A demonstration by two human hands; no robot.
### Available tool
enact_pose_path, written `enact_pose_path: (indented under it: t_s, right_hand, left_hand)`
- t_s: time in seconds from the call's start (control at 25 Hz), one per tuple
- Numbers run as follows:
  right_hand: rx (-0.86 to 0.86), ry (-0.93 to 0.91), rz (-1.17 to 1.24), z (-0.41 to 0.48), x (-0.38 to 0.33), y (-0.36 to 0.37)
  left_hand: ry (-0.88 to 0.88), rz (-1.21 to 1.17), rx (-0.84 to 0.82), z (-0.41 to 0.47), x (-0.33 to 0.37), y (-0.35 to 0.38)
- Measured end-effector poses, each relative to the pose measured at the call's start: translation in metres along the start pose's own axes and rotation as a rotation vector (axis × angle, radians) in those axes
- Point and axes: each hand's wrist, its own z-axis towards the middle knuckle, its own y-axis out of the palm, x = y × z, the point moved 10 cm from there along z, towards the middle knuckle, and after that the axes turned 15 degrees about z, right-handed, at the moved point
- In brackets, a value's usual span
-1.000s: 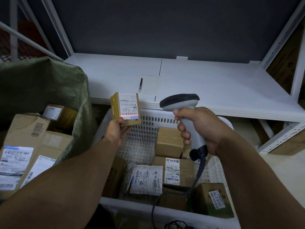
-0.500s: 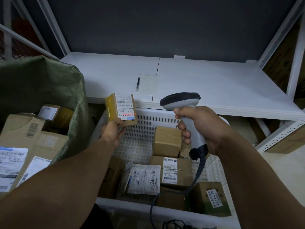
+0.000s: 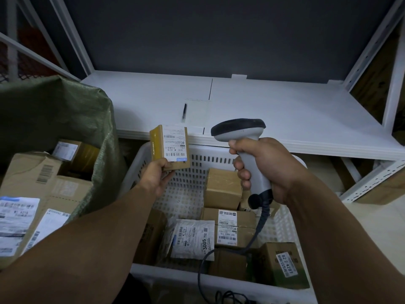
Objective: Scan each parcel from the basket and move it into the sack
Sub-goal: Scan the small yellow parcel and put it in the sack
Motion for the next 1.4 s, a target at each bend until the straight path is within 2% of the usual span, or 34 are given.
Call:
enact_pose_path:
  t_s: [0.16, 0.4, 0.56, 0.8, 0.92, 1.16, 1.4]
  right_hand:
    - [0.0, -0.028, 0.024, 0.004, -0.005, 0.01]
    - [-0.021, -0.112, 0.045, 0.012, -0.016, 0.049]
    - [-0.025, -0.139, 0.071, 0.013, -0.017, 0.075]
    - [-0.109, -0.173, 0.093, 0.012, -0.016, 0.118]
    - [-0.151, -0.16, 0.066, 0.011, -0.008, 0.133]
    - [-0.157, -0.147, 0.029, 0.014, 0.001, 0.14]
    - [-0.152, -0.145, 0.026, 0.016, 0.002, 0.138]
  left_hand:
    - [0.002, -0.066, 0.003, -0.014, 0.01, 0.011]
    - [0.083, -0.316, 0.019, -0.044, 0.048, 0.013]
    - [0.188, -0.526, 0.054, -0.075, 0.093, 0.001]
    - [0.419, -0.667, 0.151, -0.115, 0.148, -0.04]
    - [0.376, -0.757, 0.191, -0.112, 0.146, -0.065]
    - [0.173, -1.082, 0.095, -0.09, 0.127, -0.094]
    - [0.164, -1.058, 0.048, -0.083, 0.122, -0.094]
